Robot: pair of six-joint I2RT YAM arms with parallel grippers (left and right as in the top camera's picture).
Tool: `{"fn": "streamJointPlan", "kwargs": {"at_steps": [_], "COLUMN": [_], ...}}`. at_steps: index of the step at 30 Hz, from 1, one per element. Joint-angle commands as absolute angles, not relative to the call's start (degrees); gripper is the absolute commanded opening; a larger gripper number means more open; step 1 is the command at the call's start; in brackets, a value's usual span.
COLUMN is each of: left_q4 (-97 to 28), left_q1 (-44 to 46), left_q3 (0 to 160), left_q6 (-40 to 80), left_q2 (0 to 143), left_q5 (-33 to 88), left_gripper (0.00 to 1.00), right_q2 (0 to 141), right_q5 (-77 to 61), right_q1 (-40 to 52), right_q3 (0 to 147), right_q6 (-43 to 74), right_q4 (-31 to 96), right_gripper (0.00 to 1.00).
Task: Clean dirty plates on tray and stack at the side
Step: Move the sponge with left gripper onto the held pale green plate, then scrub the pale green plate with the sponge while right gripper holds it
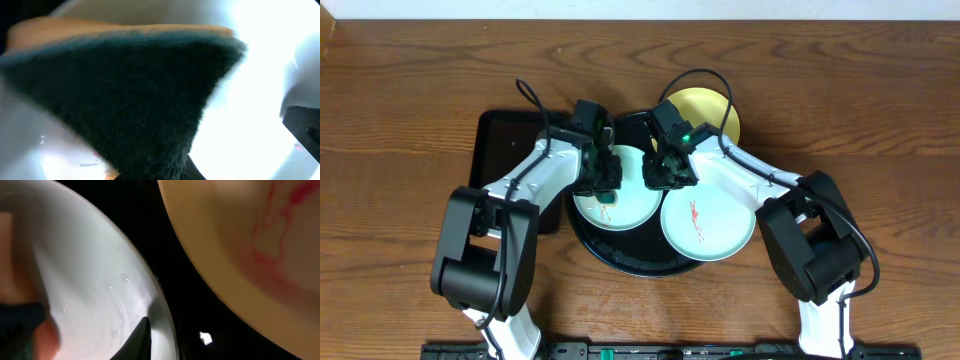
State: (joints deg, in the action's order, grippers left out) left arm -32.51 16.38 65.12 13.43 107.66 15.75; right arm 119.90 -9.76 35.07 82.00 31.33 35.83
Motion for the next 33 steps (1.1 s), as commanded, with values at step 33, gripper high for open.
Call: {"fn": "streamJointPlan", "kwargs": {"at_steps": [33], "left_q4": [-26.9], "left_q1": [17.3], "left_q3": [63.0], "left_q6": [13.9], "left_q2": [108.7], "left_q5": [8.1], "left_gripper": [0.08], "right_q2": [120.9], "right_q5": [-9.5], "right_q1": [35.2], "right_q3": [82.4], "right_q6": [31.7], "right_q4": [35.3], "right_gripper": [0.18]}}
